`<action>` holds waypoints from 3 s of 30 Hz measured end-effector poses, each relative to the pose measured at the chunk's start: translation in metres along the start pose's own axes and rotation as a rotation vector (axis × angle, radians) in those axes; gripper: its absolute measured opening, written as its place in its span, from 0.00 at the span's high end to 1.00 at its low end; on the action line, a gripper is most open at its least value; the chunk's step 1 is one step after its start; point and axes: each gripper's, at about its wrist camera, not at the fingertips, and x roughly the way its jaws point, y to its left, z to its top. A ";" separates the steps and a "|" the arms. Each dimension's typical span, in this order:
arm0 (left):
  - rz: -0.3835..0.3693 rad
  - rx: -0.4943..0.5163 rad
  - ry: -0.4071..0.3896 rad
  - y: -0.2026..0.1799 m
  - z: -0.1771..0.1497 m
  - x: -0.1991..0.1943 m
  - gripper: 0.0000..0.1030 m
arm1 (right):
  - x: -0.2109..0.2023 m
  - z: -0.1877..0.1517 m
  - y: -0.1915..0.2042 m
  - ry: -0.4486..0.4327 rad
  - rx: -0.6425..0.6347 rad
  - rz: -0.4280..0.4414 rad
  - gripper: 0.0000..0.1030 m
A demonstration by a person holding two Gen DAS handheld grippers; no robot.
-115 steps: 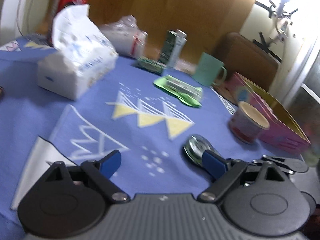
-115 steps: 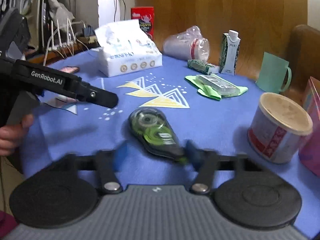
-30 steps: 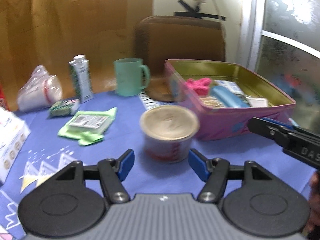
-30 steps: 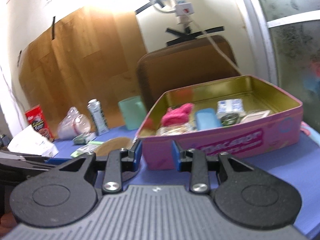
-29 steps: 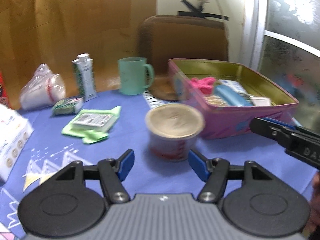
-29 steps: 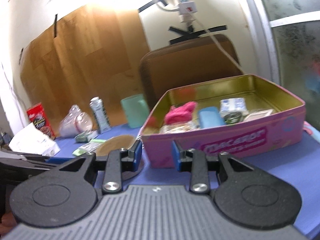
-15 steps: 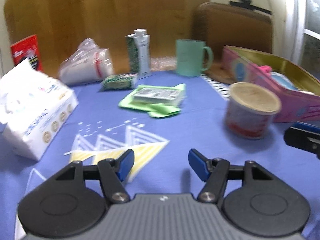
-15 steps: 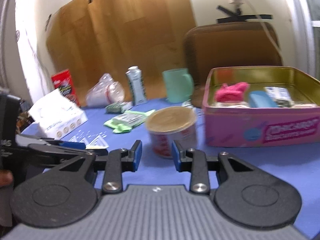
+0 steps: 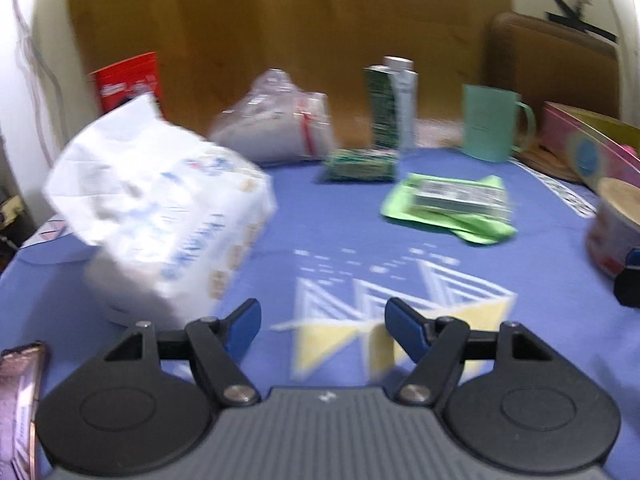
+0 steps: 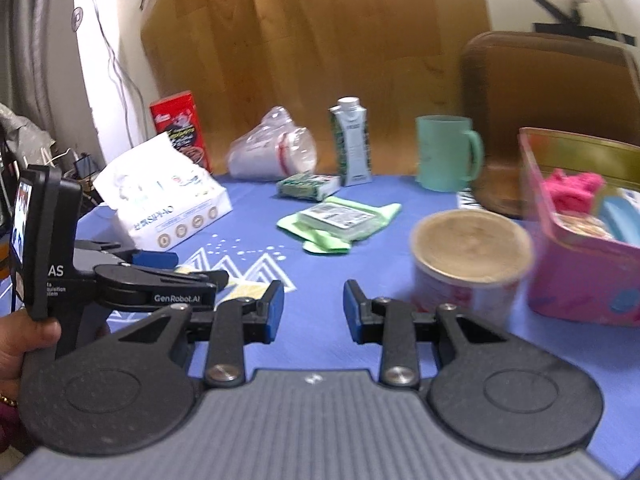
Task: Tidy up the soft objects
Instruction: 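Move the right gripper over the green-and-white patterned packet, then grasp the patterned packet with the right gripper and lift it, then carry the patterned packet into the pink tin and open the right gripper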
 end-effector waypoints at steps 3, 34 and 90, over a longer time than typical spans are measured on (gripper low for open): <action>0.031 -0.034 -0.017 0.019 -0.003 0.008 0.32 | 0.020 0.013 0.005 0.027 0.011 0.021 0.65; -0.040 -0.267 -0.317 0.058 -0.015 -0.033 0.32 | 0.222 0.103 0.032 0.300 0.125 0.078 0.72; -0.579 -0.027 -0.011 -0.135 0.046 -0.083 0.66 | -0.076 -0.034 -0.053 -0.142 -0.116 0.072 0.78</action>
